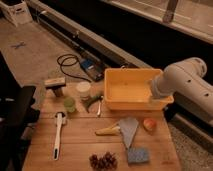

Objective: Place brush in paper cup

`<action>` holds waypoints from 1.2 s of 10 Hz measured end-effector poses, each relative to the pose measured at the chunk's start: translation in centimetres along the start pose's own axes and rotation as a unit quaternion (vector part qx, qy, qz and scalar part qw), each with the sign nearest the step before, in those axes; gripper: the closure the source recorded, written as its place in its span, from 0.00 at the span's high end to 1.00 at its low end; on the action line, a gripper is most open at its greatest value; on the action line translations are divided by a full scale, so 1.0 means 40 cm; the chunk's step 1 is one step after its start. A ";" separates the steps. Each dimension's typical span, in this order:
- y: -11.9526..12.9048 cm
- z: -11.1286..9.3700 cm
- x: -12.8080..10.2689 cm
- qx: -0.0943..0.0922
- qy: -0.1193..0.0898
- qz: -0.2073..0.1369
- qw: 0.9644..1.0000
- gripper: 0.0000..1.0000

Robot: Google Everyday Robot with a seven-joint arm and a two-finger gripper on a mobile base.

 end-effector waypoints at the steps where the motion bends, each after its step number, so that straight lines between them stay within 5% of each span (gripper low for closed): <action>1: 0.000 0.000 0.000 0.000 0.000 0.000 1.000 0.73; 7: -0.010 -0.010 -0.007 -0.007 -0.002 -0.016 1.000 0.73; 10: -0.008 -0.009 -0.113 -0.018 -0.022 -0.080 0.996 0.73; 12: 0.012 -0.002 -0.247 -0.023 -0.042 -0.151 0.987 0.73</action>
